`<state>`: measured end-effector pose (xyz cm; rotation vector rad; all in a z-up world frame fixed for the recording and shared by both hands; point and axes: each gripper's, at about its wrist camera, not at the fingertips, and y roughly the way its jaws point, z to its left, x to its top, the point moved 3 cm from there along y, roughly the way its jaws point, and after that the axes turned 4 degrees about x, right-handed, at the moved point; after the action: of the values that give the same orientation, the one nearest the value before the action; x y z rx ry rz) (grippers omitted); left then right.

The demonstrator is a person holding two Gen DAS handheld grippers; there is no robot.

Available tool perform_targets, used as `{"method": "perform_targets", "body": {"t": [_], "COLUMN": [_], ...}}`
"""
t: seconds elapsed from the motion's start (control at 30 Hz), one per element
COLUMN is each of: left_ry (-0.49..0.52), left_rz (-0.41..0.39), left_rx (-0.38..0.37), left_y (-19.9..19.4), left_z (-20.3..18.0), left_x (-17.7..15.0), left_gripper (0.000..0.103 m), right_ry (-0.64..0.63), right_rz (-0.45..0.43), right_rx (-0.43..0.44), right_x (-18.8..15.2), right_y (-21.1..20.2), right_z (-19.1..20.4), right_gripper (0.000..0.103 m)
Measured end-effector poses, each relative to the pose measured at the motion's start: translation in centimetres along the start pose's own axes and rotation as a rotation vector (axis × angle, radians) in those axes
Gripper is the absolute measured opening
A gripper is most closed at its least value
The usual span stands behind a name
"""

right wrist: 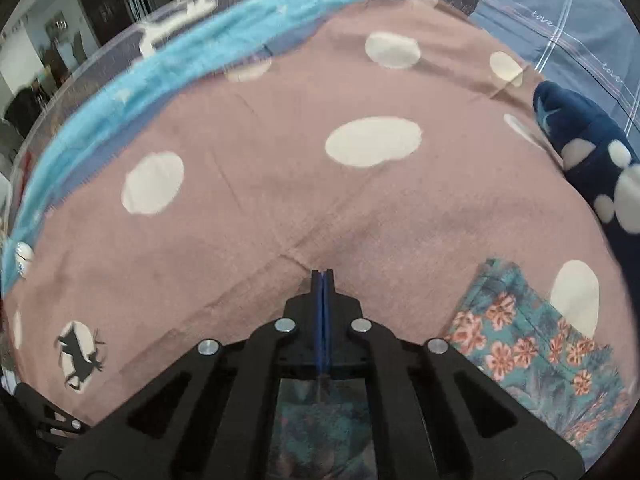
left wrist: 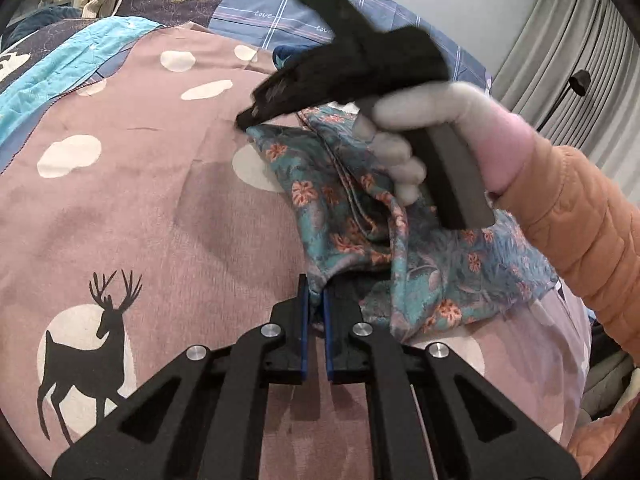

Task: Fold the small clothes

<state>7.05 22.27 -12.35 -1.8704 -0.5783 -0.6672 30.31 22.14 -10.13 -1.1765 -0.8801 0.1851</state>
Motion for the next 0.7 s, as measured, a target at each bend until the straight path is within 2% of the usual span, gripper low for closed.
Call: {"method": "perform_targets", "body": {"t": [0.03, 0.07, 0.1, 0.13, 0.2, 0.3, 0.37, 0.4, 0.47, 0.5, 0.53, 0.57, 0.6, 0.67, 0.7], "left_ry": [0.000, -0.009, -0.032, -0.047, -0.061, -0.001, 0.056, 0.084, 0.135, 0.129, 0.111, 0.091, 0.061, 0.006, 0.003], "left_rz": [-0.002, -0.010, -0.027, -0.039, -0.094, -0.164, -0.144, -0.119, -0.048, -0.010, 0.010, 0.012, 0.009, -0.012, -0.018], "left_rx": [0.001, -0.003, -0.007, -0.002, -0.001, -0.107, -0.150, -0.133, -0.060, -0.058, -0.073, -0.090, -0.122, -0.198, -0.194], "left_y": [-0.2, -0.5, -1.0, -1.4, -2.8, -4.5, -3.9, -3.2, -1.0, 0.1, 0.7, 0.7, 0.4, -0.8, -1.2], "left_z": [0.0, 0.3, 0.6, 0.9, 1.0, -1.2, -3.0, -3.7, -4.3, -4.2, -3.7, -3.3, -2.9, -1.9, -1.9], "left_x": [0.0, 0.0, -0.1, 0.0, 0.4, 1.5, 2.0, 2.0, 1.4, 1.0, 0.6, 0.6, 0.7, 0.5, 0.3], "left_gripper": [0.009, 0.011, 0.013, 0.016, 0.016, 0.020, 0.030, 0.038, 0.040, 0.040, 0.035, 0.013, 0.002, 0.002, 0.002], "right_ry": [0.035, 0.051, 0.062, 0.059, 0.044, 0.095, 0.120, 0.125, 0.115, 0.093, 0.068, 0.045, 0.057, 0.108, 0.121], "right_rz": [-0.040, -0.071, -0.102, -0.103, -0.074, -0.013, 0.014, 0.034, 0.065, 0.071, 0.053, 0.032, 0.011, -0.076, -0.120], "right_rx": [0.003, -0.008, -0.058, -0.125, -0.208, -0.221, -0.204, -0.211, -0.235, -0.252, -0.274, -0.299, -0.292, -0.225, -0.178], "right_x": [0.3, 0.4, 0.7, 0.9, 1.0, 0.7, 0.4, 0.3, 0.2, 0.2, 0.3, 0.7, 1.0, 1.7, 2.2], "right_y": [-1.5, -2.6, -4.1, -4.9, -5.4, -4.3, -3.1, -2.3, -0.9, -0.1, 0.1, 0.1, -0.4, -2.0, -3.1], "right_z": [-0.8, -1.3, -2.4, -3.3, -4.7, -6.3, -6.3, -6.2, -5.7, -5.5, -5.4, -5.2, -5.4, -5.6, -5.5], "right_gripper": [0.013, 0.026, 0.033, 0.033, 0.034, 0.034, 0.035, 0.039, 0.046, 0.048, 0.046, 0.017, 0.004, 0.004, 0.004]}}
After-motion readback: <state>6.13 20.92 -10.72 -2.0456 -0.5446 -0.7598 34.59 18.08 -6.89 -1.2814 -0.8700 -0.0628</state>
